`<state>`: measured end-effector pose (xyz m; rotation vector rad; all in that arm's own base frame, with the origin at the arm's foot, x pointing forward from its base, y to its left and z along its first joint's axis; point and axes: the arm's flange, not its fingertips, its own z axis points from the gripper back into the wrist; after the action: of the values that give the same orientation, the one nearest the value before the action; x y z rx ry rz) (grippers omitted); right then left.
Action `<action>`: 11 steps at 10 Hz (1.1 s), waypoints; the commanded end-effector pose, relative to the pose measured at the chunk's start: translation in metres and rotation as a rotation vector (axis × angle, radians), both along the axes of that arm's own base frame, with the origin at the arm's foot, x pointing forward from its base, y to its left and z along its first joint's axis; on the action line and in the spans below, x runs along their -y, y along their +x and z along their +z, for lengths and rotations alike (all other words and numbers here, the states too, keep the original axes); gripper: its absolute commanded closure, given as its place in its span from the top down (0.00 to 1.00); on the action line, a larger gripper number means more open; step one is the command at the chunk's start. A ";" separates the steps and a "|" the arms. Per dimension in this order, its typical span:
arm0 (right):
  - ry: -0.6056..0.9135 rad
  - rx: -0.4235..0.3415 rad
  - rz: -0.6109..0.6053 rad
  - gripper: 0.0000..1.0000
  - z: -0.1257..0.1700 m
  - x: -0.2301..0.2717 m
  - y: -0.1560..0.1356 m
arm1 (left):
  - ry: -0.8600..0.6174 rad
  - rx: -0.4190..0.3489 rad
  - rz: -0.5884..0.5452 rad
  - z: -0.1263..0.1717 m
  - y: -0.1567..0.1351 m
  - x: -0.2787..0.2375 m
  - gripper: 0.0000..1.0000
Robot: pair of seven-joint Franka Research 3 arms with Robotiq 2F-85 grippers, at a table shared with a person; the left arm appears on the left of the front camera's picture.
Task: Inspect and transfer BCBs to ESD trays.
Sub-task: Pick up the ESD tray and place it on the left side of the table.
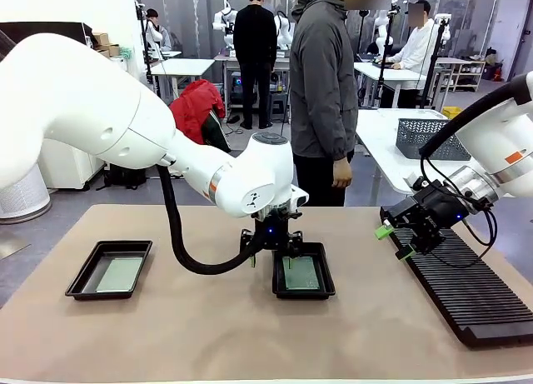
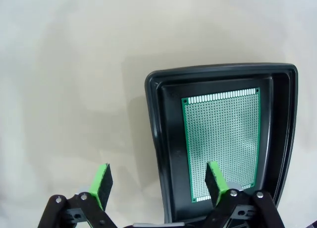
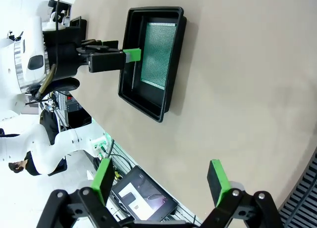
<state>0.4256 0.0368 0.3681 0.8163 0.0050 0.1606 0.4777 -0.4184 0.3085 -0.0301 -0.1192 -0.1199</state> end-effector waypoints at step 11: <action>-0.005 0.002 -0.004 1.00 0.000 0.001 0.000 | 0.000 0.014 0.023 -0.002 -0.001 -0.005 0.39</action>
<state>0.4256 0.0368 0.3681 0.8163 0.0050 0.1606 0.4808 -0.4187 0.3058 -0.0238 -0.1229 -0.1104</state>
